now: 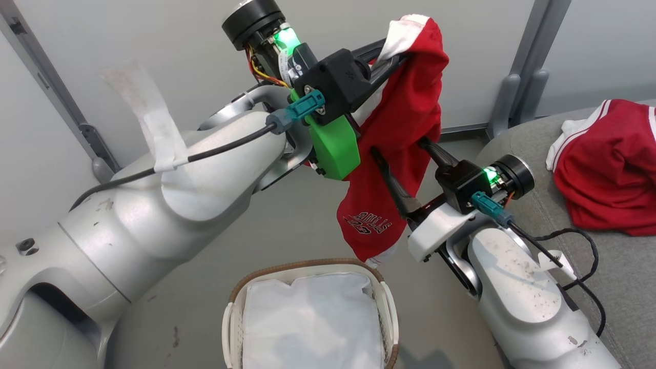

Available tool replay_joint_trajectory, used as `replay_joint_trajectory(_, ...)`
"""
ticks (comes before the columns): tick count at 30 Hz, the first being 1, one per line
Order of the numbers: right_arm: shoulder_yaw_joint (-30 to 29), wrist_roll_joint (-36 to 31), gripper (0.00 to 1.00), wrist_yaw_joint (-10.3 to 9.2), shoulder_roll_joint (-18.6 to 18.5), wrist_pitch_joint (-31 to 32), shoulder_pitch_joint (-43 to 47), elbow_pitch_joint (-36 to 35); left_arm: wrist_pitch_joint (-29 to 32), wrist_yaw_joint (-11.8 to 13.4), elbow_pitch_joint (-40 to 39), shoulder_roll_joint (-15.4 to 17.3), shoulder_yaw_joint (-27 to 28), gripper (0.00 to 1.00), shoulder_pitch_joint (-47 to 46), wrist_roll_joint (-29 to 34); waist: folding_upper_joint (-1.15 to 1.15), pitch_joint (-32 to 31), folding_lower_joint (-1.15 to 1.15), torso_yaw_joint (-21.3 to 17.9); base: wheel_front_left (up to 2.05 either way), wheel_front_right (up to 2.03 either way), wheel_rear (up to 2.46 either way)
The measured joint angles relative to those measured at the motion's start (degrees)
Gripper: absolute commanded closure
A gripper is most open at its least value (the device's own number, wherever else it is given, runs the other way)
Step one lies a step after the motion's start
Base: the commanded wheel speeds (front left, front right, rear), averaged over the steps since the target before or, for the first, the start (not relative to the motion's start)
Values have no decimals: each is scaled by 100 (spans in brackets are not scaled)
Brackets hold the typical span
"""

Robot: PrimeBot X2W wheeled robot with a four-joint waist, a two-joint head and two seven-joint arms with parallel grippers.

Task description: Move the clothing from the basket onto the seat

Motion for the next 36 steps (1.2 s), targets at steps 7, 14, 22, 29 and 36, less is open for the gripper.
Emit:
replay_joint_trajectory(7, -16, 85, 0, 0, 0, 1, -240, -14, -1, 0, -121, -30, 4, 100, 51, -93, 0, 5, 0, 79, 0, 0, 0)
replay_joint_trajectory(14, -99, 193, 100, 0, 1, 1, -438, 123, -1, 0, -172, -26, -21, 100, 192, -219, 0, 33, 0, 183, 0, 0, 0)
replay_joint_trajectory(22, -191, 347, 100, 0, 0, 1, -404, 86, -1, 0, -158, 54, -20, 100, 407, -399, 0, 100, 0, 220, 0, 0, 0)
replay_joint_trajectory(29, -328, 575, 100, 0, -1, 1, -303, -19, -10, 0, -135, 30, 82, 14, 814, -560, 0, 157, 0, 184, 0, 0, 0)
replay_joint_trajectory(36, -559, 722, 100, 0, 0, 1, -277, -278, -11, 41, -133, 19, 482, 0, 1591, -668, 0, 248, 0, 163, 0, 0, 0)
